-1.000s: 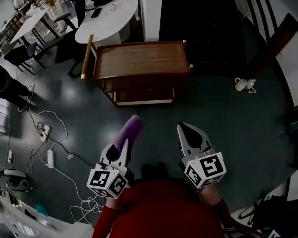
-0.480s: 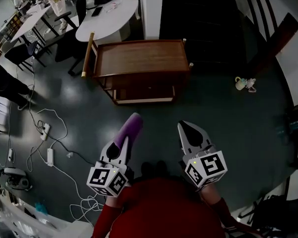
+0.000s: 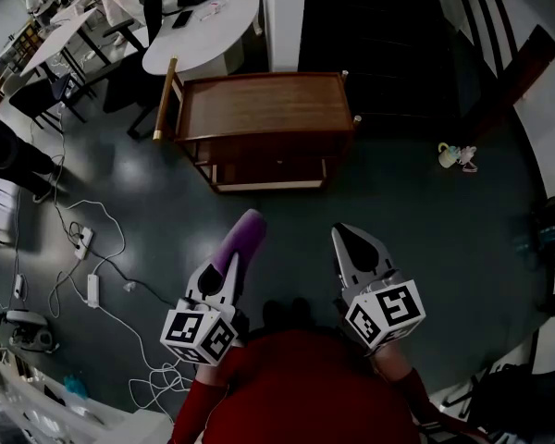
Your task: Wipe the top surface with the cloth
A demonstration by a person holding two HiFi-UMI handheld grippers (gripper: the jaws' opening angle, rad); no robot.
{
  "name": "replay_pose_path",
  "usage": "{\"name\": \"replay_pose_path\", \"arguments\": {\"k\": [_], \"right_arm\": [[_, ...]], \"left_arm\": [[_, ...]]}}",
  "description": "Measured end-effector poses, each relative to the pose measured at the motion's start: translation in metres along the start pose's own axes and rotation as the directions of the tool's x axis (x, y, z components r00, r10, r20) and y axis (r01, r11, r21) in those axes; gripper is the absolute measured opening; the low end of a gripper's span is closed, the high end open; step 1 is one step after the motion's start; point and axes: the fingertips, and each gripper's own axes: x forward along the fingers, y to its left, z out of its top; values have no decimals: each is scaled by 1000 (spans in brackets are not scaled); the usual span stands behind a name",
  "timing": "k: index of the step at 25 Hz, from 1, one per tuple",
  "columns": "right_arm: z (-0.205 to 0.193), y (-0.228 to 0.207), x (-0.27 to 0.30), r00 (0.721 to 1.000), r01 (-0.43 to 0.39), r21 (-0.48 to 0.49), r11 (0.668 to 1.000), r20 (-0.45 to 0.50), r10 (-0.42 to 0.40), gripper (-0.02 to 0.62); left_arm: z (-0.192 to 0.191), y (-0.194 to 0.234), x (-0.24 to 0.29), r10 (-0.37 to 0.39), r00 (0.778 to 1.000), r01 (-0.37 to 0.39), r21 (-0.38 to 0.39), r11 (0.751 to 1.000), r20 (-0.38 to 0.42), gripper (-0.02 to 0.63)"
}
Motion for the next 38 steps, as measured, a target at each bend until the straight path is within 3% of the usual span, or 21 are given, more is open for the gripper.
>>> {"name": "replay_pose_path", "arguments": {"k": [12, 24, 38], "right_arm": [[-2, -3, 4, 998, 60, 0, 998, -5, -60, 12], [-1, -25, 17, 989, 145, 12, 989, -33, -144, 12], [43, -140, 98, 988, 148, 26, 989, 33, -148, 12]], "left_arm": [[6, 17, 5, -17, 1000, 17, 11, 1000, -15, 69], [27, 34, 46, -59, 998, 59, 23, 998, -19, 67], [64, 38, 186, -32, 999, 33, 34, 999, -26, 68]]}}
